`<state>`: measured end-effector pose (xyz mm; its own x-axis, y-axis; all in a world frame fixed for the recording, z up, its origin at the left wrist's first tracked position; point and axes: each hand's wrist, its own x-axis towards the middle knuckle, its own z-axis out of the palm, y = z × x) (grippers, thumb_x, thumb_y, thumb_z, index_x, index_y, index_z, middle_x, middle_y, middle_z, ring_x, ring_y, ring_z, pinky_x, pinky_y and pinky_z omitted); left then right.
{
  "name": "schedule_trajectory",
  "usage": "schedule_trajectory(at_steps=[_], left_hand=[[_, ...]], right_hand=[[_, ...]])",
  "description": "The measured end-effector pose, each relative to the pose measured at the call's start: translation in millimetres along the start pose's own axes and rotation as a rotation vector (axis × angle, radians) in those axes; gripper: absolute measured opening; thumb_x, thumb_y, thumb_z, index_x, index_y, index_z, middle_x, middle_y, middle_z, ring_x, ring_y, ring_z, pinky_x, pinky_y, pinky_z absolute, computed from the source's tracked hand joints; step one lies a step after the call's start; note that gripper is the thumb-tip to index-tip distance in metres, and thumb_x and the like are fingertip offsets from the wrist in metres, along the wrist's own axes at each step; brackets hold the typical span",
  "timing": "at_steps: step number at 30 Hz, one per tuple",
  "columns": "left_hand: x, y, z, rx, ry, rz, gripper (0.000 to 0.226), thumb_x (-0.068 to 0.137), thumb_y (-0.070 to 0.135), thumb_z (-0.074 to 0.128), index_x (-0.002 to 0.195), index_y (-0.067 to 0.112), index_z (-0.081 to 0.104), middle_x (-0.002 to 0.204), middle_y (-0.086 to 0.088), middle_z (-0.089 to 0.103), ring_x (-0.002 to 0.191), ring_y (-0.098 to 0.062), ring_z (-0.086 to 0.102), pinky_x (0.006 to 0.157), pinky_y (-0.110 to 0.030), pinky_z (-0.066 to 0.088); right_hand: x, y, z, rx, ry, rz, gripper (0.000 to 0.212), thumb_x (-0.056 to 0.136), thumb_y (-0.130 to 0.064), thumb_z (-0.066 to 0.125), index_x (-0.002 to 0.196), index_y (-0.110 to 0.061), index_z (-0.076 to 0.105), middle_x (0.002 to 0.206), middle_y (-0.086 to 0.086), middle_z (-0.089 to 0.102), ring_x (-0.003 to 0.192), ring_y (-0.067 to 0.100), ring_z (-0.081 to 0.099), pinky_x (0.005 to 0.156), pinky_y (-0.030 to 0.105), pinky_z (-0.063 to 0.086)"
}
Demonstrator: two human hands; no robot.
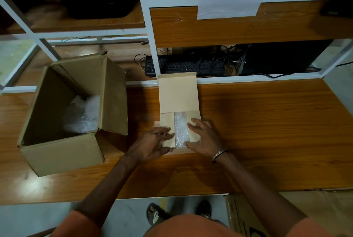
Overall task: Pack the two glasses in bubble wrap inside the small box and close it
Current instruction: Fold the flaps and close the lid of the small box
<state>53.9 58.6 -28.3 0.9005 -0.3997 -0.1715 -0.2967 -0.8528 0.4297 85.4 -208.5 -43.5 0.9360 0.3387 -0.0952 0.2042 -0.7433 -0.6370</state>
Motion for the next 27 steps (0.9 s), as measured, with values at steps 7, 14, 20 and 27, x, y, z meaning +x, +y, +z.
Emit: schedule_trajectory(at_steps=[7, 14, 20, 27], left_hand=[[0.5, -4.3, -6.3, 0.067, -0.036, 0.056, 0.065, 0.089, 0.060, 0.072, 0.148, 0.038, 0.056, 0.164, 0.015, 0.039, 0.153, -0.006, 0.033, 0.121, -0.040, 0.043], [-4.5, -0.1, -2.2, -0.043, -0.060, 0.055, 0.054, 0.094, 0.040, 0.074, 0.145, 0.031, 0.060, 0.165, 0.009, 0.037, 0.154, -0.003, 0.026, 0.124, -0.034, 0.035], [-17.9, 7.9, 6.2, 0.012, 0.072, 0.113, 0.082, 0.095, 0.037, 0.071, 0.164, 0.042, 0.026, 0.173, 0.011, 0.014, 0.150, -0.016, 0.038, 0.092, -0.033, 0.062], [-8.9, 12.0, -3.0, 0.179, 0.063, 0.169, 0.063, 0.100, 0.050, 0.056, 0.159, 0.047, 0.033, 0.176, 0.005, -0.001, 0.143, -0.023, 0.051, 0.080, -0.029, 0.062]], right_hand=[[-1.8, -7.1, 3.5, -0.052, 0.041, 0.009, 0.082, 0.081, -0.050, 0.079, 0.151, -0.021, 0.049, 0.161, -0.013, 0.033, 0.140, 0.008, 0.027, 0.114, 0.030, 0.038], [1.1, -6.9, 1.3, -0.002, 0.021, 0.066, 0.080, 0.081, -0.055, 0.078, 0.150, -0.023, 0.051, 0.161, -0.017, 0.035, 0.143, 0.007, 0.025, 0.115, 0.033, 0.037], [3.4, -0.6, -0.8, 0.022, 0.036, 0.050, 0.075, 0.081, -0.058, 0.077, 0.145, -0.025, 0.058, 0.157, -0.018, 0.040, 0.139, 0.008, 0.031, 0.110, 0.035, 0.043], [6.0, 7.7, -4.1, 0.001, 0.049, -0.030, 0.069, 0.083, -0.060, 0.074, 0.140, -0.023, 0.063, 0.152, -0.016, 0.046, 0.134, 0.007, 0.034, 0.105, 0.028, 0.042]])
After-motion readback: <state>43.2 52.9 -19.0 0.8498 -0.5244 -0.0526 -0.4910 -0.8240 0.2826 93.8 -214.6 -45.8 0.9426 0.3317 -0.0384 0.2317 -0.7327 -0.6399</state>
